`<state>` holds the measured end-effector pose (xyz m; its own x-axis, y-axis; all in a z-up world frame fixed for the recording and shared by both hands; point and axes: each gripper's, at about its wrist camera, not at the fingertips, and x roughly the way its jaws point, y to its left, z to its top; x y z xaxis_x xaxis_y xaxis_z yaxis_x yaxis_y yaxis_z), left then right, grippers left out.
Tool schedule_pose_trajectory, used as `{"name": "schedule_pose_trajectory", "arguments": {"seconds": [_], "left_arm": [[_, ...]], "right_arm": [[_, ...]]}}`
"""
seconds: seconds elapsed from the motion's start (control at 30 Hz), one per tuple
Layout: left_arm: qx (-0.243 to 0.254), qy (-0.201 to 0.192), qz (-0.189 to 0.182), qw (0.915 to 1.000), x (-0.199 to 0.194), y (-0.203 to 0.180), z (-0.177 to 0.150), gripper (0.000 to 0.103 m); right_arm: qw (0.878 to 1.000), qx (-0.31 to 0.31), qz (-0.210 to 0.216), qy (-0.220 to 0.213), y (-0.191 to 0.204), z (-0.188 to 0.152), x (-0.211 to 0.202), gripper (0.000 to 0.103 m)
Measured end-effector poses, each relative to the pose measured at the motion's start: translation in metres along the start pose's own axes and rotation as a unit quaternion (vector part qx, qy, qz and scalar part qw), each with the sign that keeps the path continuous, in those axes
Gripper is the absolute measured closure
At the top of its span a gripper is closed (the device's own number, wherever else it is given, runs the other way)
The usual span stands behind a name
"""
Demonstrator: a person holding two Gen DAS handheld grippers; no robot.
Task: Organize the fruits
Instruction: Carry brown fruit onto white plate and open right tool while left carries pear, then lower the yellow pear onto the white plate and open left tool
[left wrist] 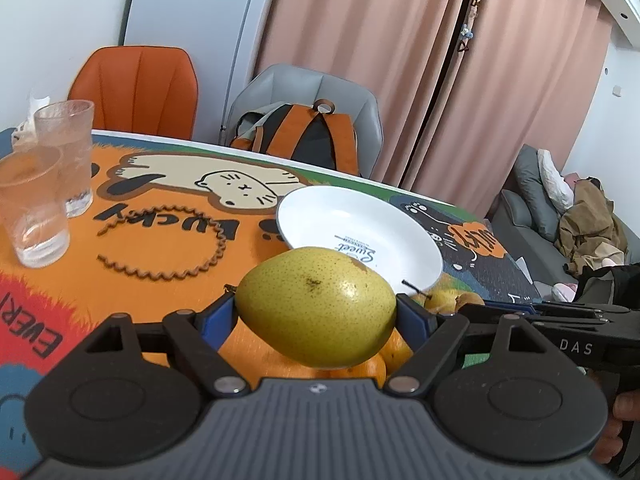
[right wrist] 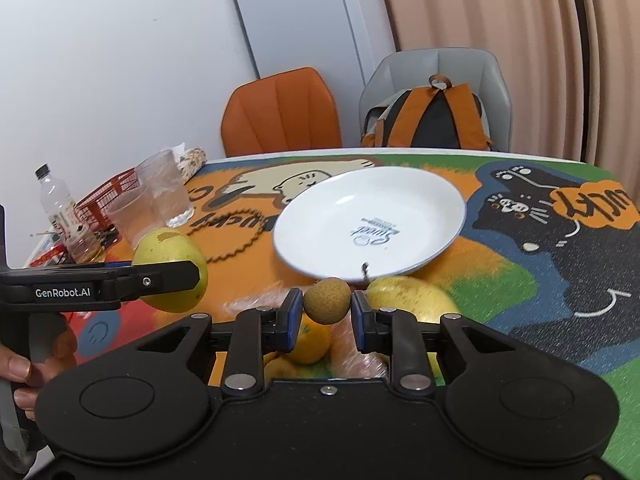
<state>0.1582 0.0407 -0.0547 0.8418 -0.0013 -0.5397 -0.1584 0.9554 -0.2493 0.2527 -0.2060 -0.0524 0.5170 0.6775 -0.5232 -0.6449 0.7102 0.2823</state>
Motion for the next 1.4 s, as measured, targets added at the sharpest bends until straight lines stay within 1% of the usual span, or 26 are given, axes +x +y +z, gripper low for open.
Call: {"name": "schedule_pose_trajectory", "arguments": {"seconds": [0.37, 0.63, 0.77, 1.1, 1.23, 1.33, 1.4], "left_arm": [[0.016, 0.003, -0.01, 0.9998, 0.03, -0.007, 0.024, 0.021], [0.024, 0.004, -0.016, 0.9996, 0.049, -0.011, 0.039, 0.021], [0.027, 0.006, -0.015, 0.9995, 0.058, -0.011, 0.044, 0.021], [0.034, 0.019, -0.009, 0.9992, 0.082, -0.011, 0.054, 0.021], [0.04, 0.026, -0.008, 0.9988, 0.093, -0.012, 0.056, 0.021], [0.044, 0.031, -0.006, 0.9986, 0.1, -0.014, 0.057, 0.021], [0.046, 0.033, -0.006, 0.9984, 0.105, -0.013, 0.057, 0.021]], "right_arm": [[1.0, 0.006, -0.011, -0.012, -0.019, 0.024, 0.013, 0.079], [1.0, 0.002, -0.013, -0.002, -0.027, 0.039, 0.038, 0.079], [1.0, -0.009, -0.026, 0.011, -0.031, 0.041, 0.053, 0.079], [0.999, -0.005, -0.027, 0.047, -0.041, 0.039, 0.082, 0.078], [0.999, -0.003, -0.026, 0.047, -0.044, 0.038, 0.083, 0.077], [0.999, -0.003, -0.024, 0.045, -0.045, 0.038, 0.081, 0.073], [0.999, -0.003, -0.027, 0.043, -0.046, 0.038, 0.079, 0.072]]}}
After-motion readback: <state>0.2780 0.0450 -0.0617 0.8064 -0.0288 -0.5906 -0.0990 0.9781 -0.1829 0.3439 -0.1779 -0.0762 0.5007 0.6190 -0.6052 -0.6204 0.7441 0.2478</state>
